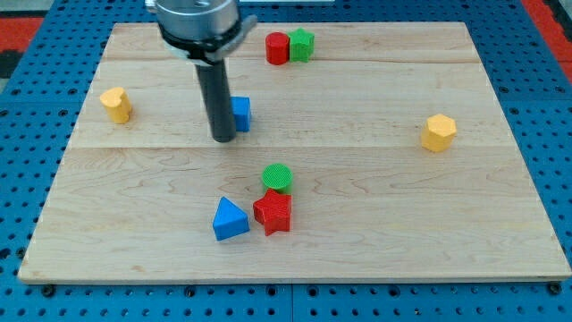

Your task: Slide the red star diagonal to the green circle

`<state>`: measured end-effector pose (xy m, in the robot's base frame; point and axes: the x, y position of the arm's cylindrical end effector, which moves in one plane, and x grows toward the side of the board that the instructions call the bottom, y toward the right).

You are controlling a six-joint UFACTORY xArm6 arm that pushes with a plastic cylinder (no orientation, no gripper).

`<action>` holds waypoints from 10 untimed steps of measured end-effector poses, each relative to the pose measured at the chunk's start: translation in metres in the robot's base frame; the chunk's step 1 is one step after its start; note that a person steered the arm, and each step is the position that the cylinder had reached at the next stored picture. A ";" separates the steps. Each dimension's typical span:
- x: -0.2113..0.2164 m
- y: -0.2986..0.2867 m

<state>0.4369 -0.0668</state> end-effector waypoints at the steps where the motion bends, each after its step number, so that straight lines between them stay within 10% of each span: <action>1: 0.020 0.089; 3: 0.137 0.040; 8: 0.045 -0.012; 10: 0.081 -0.022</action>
<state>0.5176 -0.0890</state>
